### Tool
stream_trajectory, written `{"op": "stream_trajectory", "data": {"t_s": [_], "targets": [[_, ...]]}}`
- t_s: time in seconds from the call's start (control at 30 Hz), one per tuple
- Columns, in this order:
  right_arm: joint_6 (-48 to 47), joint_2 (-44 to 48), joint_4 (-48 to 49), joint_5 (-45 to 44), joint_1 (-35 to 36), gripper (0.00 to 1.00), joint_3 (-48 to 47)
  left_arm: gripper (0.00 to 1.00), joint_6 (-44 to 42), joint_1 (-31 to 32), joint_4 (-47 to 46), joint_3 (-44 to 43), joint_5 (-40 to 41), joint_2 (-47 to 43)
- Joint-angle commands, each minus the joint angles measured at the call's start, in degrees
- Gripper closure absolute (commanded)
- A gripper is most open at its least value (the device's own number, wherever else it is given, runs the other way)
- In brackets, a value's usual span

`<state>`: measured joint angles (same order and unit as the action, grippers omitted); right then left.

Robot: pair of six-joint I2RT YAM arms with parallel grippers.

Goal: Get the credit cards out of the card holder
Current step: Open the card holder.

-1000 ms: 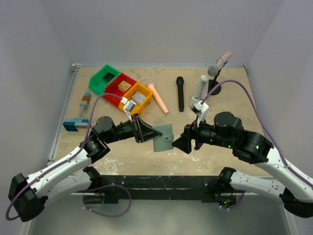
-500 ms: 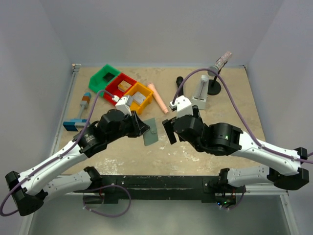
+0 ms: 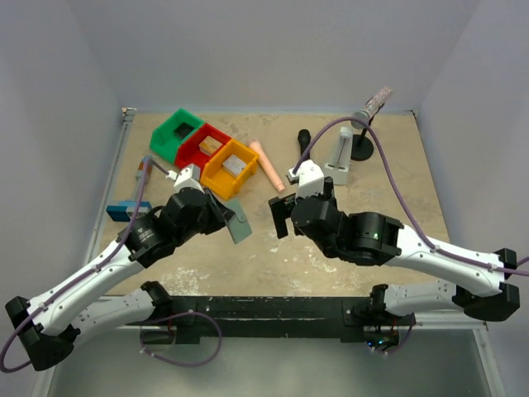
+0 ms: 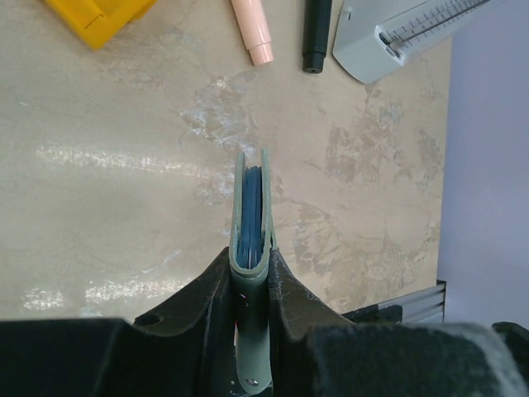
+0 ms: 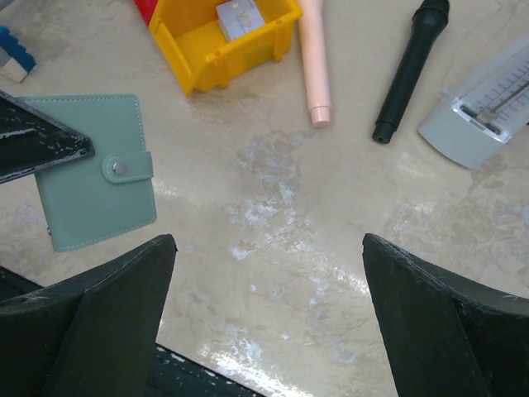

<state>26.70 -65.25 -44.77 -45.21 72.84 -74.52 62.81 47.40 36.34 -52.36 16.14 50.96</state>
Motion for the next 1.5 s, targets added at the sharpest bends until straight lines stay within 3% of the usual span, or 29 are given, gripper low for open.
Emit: {"op": "stream_trajectory", "data": {"t_s": [0.0, 0.27, 0.43, 0.7, 1.07, 1.47], "targets": [[-1.6, 2.2, 7.0, 5.3, -0.2, 0.01, 1.9, 1.0, -5.5, -0.8, -5.8, -0.1, -2.5, -1.6], [-4.7, -1.8, 8.8, 10.9, 0.0, 0.02, 0.3, 1.0, -7.4, -0.6, -6.8, -1.9, -8.1, 1.2], [-4.5, -3.0, 10.1, 10.5, 0.2, 0.16, 0.5, 1.0, -2.8, -0.1, -5.7, -3.5, -10.9, 2.1], [-5.4, -5.9, 10.1, 9.0, 2.7, 0.25, -0.5, 1.0, 2.3, 0.9, -6.6, -4.5, -14.6, 3.0], [-2.3, -10.1, 3.0, 3.6, 3.3, 0.4, -3.0, 1.0, 4.8, 1.9, -5.0, -4.9, -14.2, 2.2], [-2.1, -12.1, 1.3, 2.1, 4.0, 0.44, -4.3, 1.0, 6.1, 2.3, -5.7, -5.0, -15.9, 2.1]]}}
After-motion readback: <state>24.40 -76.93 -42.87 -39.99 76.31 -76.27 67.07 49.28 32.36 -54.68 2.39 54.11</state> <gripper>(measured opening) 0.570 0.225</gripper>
